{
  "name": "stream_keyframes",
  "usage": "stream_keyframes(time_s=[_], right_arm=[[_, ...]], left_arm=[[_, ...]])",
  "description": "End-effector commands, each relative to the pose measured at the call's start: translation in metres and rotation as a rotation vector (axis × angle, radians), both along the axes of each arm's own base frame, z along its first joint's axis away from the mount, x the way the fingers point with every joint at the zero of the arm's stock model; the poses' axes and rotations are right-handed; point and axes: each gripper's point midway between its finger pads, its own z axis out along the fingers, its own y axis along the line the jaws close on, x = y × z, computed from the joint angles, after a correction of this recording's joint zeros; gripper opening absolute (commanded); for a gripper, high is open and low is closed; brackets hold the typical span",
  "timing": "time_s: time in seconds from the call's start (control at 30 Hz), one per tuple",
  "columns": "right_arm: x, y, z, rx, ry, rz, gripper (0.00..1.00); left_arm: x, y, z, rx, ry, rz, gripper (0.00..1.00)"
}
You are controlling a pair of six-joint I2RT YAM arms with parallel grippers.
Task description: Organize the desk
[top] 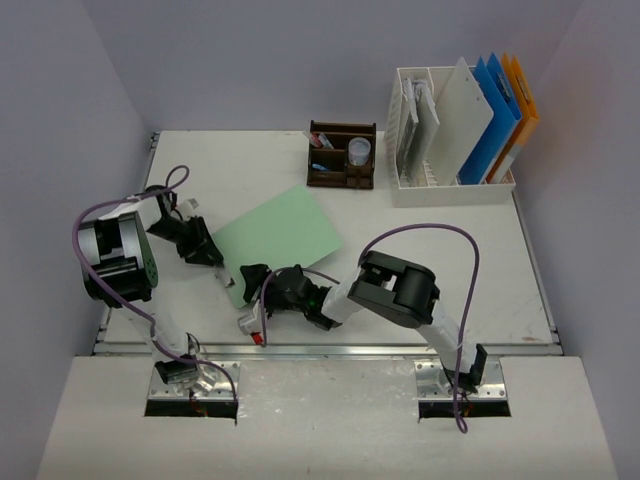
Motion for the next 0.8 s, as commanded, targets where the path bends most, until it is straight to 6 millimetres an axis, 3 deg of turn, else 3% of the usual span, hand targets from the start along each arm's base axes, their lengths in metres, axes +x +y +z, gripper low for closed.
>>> stream_keyframes(time_s=[0.0, 0.23, 0.4, 0.43, 0.47, 0.5, 0.57, 0.63, 0.77], right_arm=[[0.006, 0.019, 0.041, 0.11, -0.141, -0.017, 0.58], [0.0, 0.029, 0.038, 0.142, -0.205, -0.002, 0.55], [-0.003, 0.027, 0.059, 0.217, -0.225, -0.004, 0.12], [-0.003, 0.025, 0.064, 0.231, -0.226, -0.008, 0.05], [-0.004, 0.022, 0.07, 0.245, -0.223, -0.013, 0.02], [-0.003, 0.019, 0.066, 0.239, -0.211, -0.021, 0.0], [-0.004, 0.013, 0.086, 0.273, -0.195, -0.036, 0.0], [-0.002, -0.001, 0.096, 0.301, -0.111, -0.089, 0.0], [0.0, -0.022, 0.129, 0.38, 0.096, -0.173, 0.0]], left_arm=[[-0.004, -0.026, 0.031, -0.146, -0.033, 0.03, 0.0], [-0.008, -0.033, 0.031, -0.179, -0.024, 0.051, 0.0], [-0.008, -0.03, 0.031, -0.195, -0.022, 0.065, 0.02], [-0.008, -0.03, 0.031, -0.197, -0.024, 0.067, 0.07], [-0.007, -0.029, 0.031, -0.196, -0.028, 0.07, 0.18], [-0.007, -0.029, 0.032, -0.197, -0.033, 0.067, 0.19], [-0.005, -0.027, 0.035, -0.194, -0.055, 0.066, 0.4], [-0.002, -0.024, 0.041, -0.184, -0.088, 0.064, 0.69], [0.008, -0.012, 0.057, -0.134, -0.2, 0.041, 0.99]])
